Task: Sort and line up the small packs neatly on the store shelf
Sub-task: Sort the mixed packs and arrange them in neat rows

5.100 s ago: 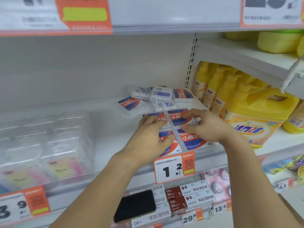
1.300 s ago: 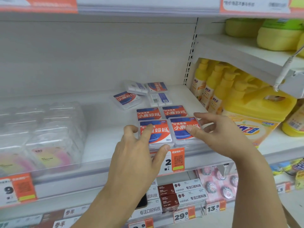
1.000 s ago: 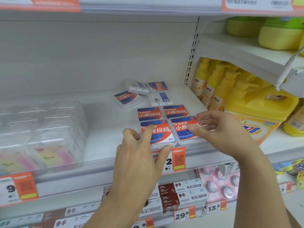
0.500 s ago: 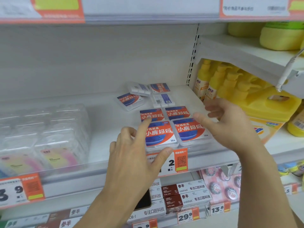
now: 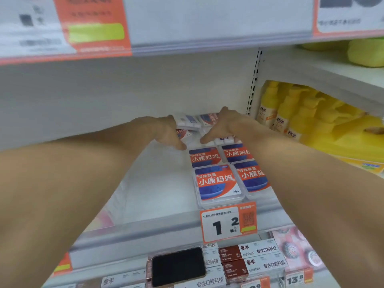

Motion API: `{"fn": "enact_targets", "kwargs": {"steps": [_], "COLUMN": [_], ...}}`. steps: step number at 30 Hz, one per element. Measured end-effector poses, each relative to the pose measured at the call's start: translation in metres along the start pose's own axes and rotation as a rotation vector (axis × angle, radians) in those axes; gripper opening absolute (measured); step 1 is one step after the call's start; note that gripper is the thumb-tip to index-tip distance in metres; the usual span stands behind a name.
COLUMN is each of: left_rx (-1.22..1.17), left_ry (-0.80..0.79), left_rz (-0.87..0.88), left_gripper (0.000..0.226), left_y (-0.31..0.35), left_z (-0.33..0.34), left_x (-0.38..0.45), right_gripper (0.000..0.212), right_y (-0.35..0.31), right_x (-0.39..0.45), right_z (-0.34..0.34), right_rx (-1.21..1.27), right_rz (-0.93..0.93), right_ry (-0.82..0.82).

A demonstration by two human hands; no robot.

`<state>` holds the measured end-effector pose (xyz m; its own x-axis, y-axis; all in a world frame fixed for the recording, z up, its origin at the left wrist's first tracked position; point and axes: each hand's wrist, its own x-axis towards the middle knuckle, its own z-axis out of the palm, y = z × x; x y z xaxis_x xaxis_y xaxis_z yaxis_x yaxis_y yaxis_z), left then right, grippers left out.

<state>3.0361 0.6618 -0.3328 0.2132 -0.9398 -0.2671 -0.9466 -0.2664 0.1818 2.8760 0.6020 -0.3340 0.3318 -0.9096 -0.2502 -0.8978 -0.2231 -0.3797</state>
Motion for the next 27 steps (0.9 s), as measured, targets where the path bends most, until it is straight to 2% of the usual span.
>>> {"fn": "enact_targets", "kwargs": {"steps": [2, 4, 8, 10, 12, 14, 16, 18, 22, 27], "left_rx": [0.026, 0.073, 0.175, 0.151, 0.082, -0.032, -0.09, -0.107, -0.204, -0.288], "left_ry": [-0.004, 0.051, 0.014, 0.0, 0.04, 0.106, 0.156, 0.177, 0.2, 0.176], "left_rz": [-0.027, -0.057, -0.117, -0.121, -0.061, 0.04, 0.166, 0.262, 0.332, 0.385], "left_gripper": [0.092, 0.097, 0.076, 0.079, 0.088, 0.092, 0.092, 0.088, 0.08, 0.073], "left_y": [-0.005, -0.008, -0.016, -0.018, -0.018, -0.013, -0.005, 0.005, 0.017, 0.023], "left_z": [0.006, 0.009, 0.004, -0.006, -0.017, -0.024, -0.025, -0.019, -0.003, 0.004], "left_x": [0.015, 0.022, 0.015, 0.006, -0.004, -0.018, -0.032, -0.039, -0.038, -0.034], "right_gripper": [0.08, 0.062, 0.045, 0.039, 0.039, 0.042, 0.04, 0.036, 0.035, 0.04], "right_y": [0.001, 0.006, 0.026, 0.038, 0.053, 0.064, 0.072, 0.078, 0.088, 0.1], "right_x": [0.002, -0.001, -0.019, -0.034, -0.044, -0.052, -0.061, -0.068, -0.065, -0.064], "right_z": [-0.004, -0.011, -0.023, -0.024, -0.022, -0.024, -0.031, -0.034, -0.026, -0.025], "right_rx": [0.038, 0.102, 0.201, 0.237, 0.13, 0.069, 0.151, 0.316, 0.233, 0.335], "right_rz": [-0.016, -0.042, -0.222, -0.303, -0.314, -0.246, -0.201, -0.187, -0.186, -0.165], "right_ry": [0.077, 0.143, 0.262, 0.323, 0.273, 0.099, -0.062, -0.136, -0.007, 0.067]}}
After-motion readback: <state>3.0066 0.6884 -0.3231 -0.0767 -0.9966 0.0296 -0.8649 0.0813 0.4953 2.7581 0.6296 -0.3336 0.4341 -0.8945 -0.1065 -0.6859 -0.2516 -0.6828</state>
